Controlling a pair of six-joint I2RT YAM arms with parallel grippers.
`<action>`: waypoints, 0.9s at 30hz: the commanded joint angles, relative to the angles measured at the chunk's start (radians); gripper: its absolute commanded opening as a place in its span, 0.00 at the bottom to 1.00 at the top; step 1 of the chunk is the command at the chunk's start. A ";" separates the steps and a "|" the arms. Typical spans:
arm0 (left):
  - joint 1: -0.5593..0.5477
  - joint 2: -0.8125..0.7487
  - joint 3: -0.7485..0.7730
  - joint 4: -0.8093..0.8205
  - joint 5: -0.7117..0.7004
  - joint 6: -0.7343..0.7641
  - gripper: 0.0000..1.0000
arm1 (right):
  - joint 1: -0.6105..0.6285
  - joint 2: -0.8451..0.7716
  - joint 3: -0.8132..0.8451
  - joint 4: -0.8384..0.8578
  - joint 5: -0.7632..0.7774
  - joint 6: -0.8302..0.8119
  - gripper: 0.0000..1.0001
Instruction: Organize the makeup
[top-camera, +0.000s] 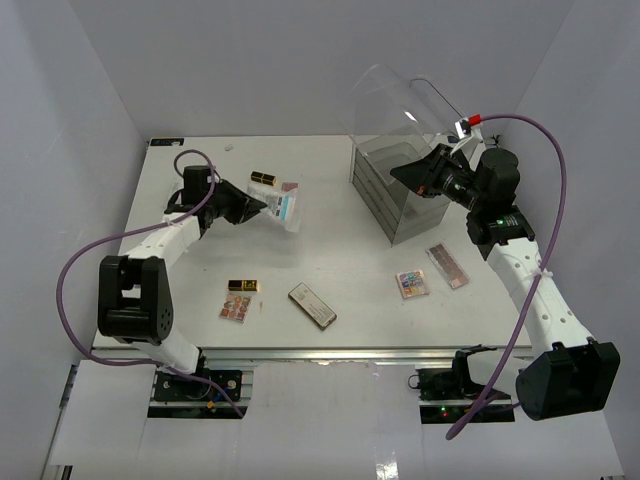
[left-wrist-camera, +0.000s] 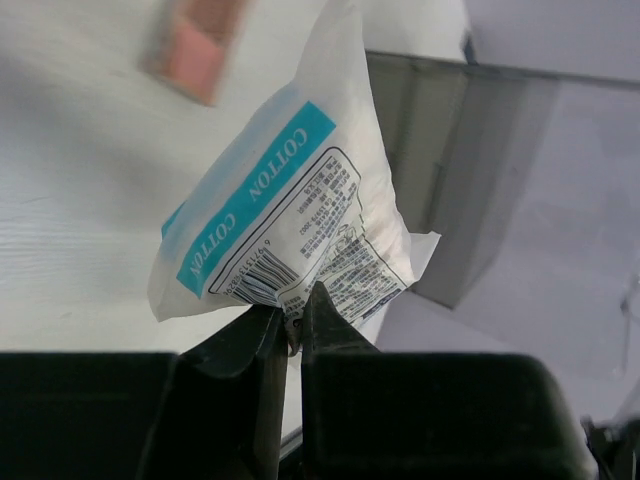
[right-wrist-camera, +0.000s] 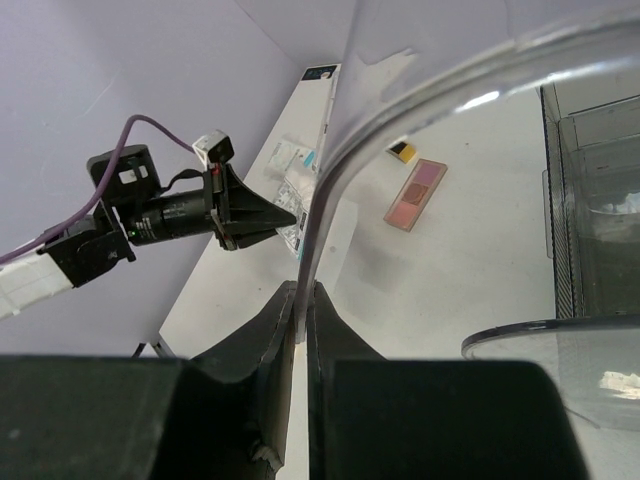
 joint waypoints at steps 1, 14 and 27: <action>-0.089 -0.054 0.007 0.323 0.242 0.040 0.00 | -0.005 -0.055 0.020 0.148 -0.018 -0.021 0.10; -0.346 0.280 0.374 0.539 0.320 -0.034 0.00 | -0.012 -0.069 0.013 0.149 -0.024 -0.015 0.10; -0.414 0.464 0.588 0.654 0.237 -0.173 0.00 | -0.015 -0.072 0.009 0.155 -0.029 -0.004 0.10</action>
